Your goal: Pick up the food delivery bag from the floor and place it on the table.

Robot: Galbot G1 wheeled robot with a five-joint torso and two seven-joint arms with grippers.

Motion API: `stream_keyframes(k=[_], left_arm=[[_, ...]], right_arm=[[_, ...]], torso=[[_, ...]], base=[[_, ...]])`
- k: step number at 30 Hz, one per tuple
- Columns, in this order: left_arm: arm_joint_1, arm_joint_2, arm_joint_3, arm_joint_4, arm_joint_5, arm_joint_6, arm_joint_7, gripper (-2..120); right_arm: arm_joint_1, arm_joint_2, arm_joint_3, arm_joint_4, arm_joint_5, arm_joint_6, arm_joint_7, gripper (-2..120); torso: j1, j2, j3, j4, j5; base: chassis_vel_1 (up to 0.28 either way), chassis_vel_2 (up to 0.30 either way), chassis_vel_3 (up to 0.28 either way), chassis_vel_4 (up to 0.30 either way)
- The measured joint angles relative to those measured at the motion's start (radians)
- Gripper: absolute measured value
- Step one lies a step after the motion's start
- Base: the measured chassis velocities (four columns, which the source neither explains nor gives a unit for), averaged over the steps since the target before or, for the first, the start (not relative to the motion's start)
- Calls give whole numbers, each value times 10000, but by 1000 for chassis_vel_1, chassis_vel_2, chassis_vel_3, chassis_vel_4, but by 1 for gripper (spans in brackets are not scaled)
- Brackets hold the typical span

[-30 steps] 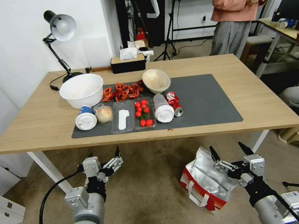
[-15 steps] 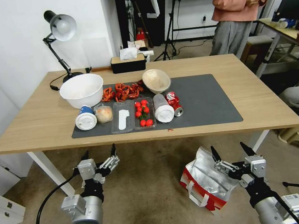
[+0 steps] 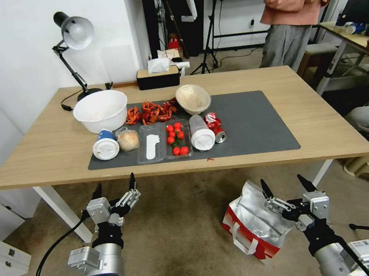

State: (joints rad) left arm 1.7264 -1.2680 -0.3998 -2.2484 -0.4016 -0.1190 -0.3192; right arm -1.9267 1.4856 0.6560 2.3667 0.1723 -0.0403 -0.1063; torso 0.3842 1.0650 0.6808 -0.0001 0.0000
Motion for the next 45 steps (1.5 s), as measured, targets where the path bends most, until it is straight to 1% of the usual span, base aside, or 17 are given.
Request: stream_keyframes(k=[4,8,11,12,15,21,28,33,35,37,45], left_arm=[[29,-1,-13,-57,29,10,13,100],[47,0,-32,-64,56,1,17,100],[72,10,-45,-63,90,-42,25,100],[72,10,-45,-63,90,-42,25,100],[79,-11,-35,-51,103,-68,35,100],[79,-2,-33,-21,140,-94,37,100],[68,40,-121,-19,104,-125,21,100],[73,43,-124,-23,99,-140,17,100],[73,43,-119,-22,99,-140,15,100],[72,43,-112,-21,99,-141,16,100],[49,88,-101,41,98,-165,-28,100]], right_arm=[[25,-7,-4,-25,27,40,-18,100],[56,-19,2,-47,67,59,-45,100],[76,-23,12,-101,74,83,-70,100],[76,-23,12,-101,74,83,-70,100],[77,-32,24,-143,74,84,-80,100],[76,-33,30,-167,75,84,-86,100],[81,-1,8,-197,73,84,-144,100],[117,1,5,-211,73,76,-153,100],[141,-6,13,-214,73,47,-158,100],[146,-9,17,-219,73,43,-161,100],[170,-14,41,-269,76,6,-180,100]], torso=[[-117,-268,-147,-1,0],[-183,-420,-233,-1,0],[-280,-651,-367,-1,0],[-280,-651,-367,-1,0],[-371,-853,-482,-1,0],[-476,-1091,-616,0,-1],[-650,-1495,-845,0,-1],[-728,-1669,-942,-1,0],[-785,-1816,-1027,0,0],[-806,-1866,-1054,0,0],[-989,-2290,-1299,0,0]], base=[[0,0,0,0],[0,0,0,0],[0,0,0,0],[0,0,0,0],[0,0,0,0],[0,0,0,0],[0,0,0,0],[0,0,0,0],[0,0,0,0],[0,0,0,0],[0,0,0,0]])
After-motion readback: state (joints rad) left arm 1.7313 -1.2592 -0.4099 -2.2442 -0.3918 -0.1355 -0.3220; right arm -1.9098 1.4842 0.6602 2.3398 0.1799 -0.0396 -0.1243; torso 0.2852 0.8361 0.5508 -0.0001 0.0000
